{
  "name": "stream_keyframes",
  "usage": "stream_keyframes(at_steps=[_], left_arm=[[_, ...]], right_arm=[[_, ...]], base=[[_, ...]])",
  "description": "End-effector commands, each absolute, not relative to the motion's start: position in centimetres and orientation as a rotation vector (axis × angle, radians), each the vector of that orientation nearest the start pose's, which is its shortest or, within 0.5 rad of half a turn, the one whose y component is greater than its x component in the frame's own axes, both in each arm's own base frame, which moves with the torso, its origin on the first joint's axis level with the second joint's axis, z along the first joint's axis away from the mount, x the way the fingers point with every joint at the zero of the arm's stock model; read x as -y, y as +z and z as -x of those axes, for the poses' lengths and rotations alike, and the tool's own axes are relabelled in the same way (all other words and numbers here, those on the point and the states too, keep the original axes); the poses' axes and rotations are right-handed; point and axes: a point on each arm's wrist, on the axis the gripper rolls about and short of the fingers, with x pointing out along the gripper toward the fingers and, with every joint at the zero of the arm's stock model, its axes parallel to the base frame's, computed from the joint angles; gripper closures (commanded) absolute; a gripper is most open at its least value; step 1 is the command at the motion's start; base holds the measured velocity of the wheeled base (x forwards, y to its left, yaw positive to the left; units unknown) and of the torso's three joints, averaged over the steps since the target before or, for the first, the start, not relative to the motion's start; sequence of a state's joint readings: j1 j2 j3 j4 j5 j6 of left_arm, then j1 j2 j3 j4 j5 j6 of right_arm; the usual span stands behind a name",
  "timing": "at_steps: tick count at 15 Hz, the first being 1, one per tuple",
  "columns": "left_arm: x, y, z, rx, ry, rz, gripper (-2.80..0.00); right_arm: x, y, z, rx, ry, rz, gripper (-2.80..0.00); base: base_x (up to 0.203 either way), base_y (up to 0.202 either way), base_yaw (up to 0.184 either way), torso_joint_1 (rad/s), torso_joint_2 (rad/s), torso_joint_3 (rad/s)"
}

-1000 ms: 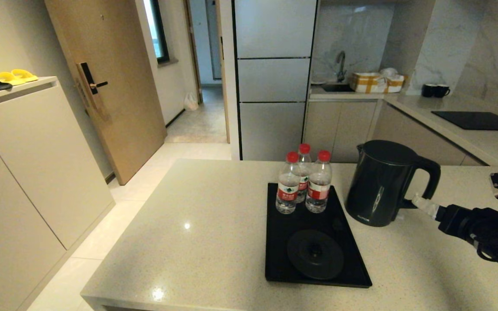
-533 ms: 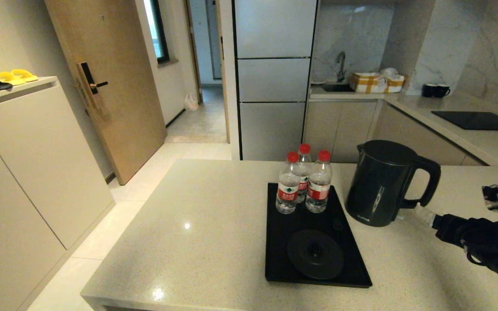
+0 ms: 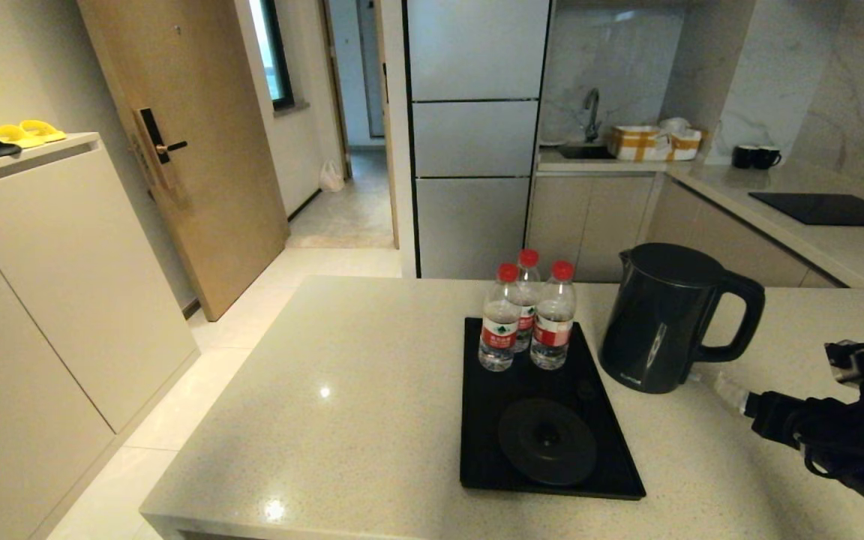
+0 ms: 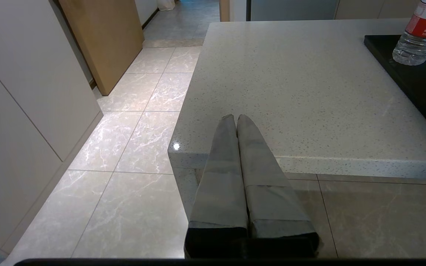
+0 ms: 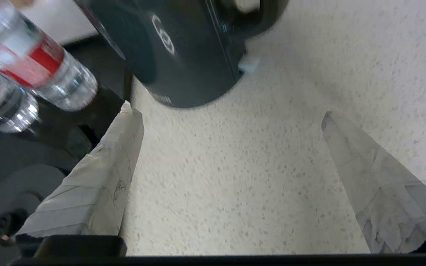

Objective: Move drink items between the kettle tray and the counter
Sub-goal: Return the kettle to its original position

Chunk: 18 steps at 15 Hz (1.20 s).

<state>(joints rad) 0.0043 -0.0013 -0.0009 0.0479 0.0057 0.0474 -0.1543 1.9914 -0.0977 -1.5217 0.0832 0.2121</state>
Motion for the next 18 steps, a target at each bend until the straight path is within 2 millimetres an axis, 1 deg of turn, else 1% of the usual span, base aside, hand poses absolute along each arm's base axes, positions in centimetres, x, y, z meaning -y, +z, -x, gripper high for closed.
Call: stream_keyframes(at_steps=[1, 6, 8, 10, 12, 17, 18], left_arm=[[0.0, 7.1, 2.3, -0.048, 0.01, -0.048, 0.0], [0.0, 7.1, 2.3, -0.047, 0.01, -0.048, 0.0], [0.0, 7.0, 2.3, -0.049, 0.01, -0.048, 0.0], [0.0, 7.1, 2.3, -0.048, 0.01, -0.048, 0.0], [0.0, 7.1, 2.3, -0.048, 0.011, -0.048, 0.0], [0.0, 7.1, 2.3, -0.049, 0.01, -0.048, 0.0], [0.0, 7.0, 2.3, -0.049, 0.01, -0.048, 0.0]], right_arm=[[3.4, 5.8, -23.1, -0.309, -0.104, -0.254, -2.8], [3.6, 5.9, -23.7, -0.29, -0.108, -0.263, -2.8], [4.2, 5.7, -24.4, -0.279, -0.135, -0.27, -2.8], [4.3, 5.6, -24.5, -0.28, -0.14, -0.27, -2.8], [4.4, 4.9, -25.0, -0.299, -0.156, -0.27, -2.8], [4.2, 4.5, -25.8, -0.307, -0.141, -0.214, -2.8], [4.2, 3.9, -26.1, -0.322, -0.166, -0.208, -2.8]], base=[[0.0, 0.0, 0.0, 0.0, 0.0, 0.0], [0.0, 0.0, 0.0, 0.0, 0.0, 0.0], [0.0, 0.0, 0.0, 0.0, 0.0, 0.0], [0.0, 0.0, 0.0, 0.0, 0.0, 0.0], [0.0, 0.0, 0.0, 0.0, 0.0, 0.0], [0.0, 0.0, 0.0, 0.0, 0.0, 0.0], [0.0, 0.0, 0.0, 0.0, 0.0, 0.0]])
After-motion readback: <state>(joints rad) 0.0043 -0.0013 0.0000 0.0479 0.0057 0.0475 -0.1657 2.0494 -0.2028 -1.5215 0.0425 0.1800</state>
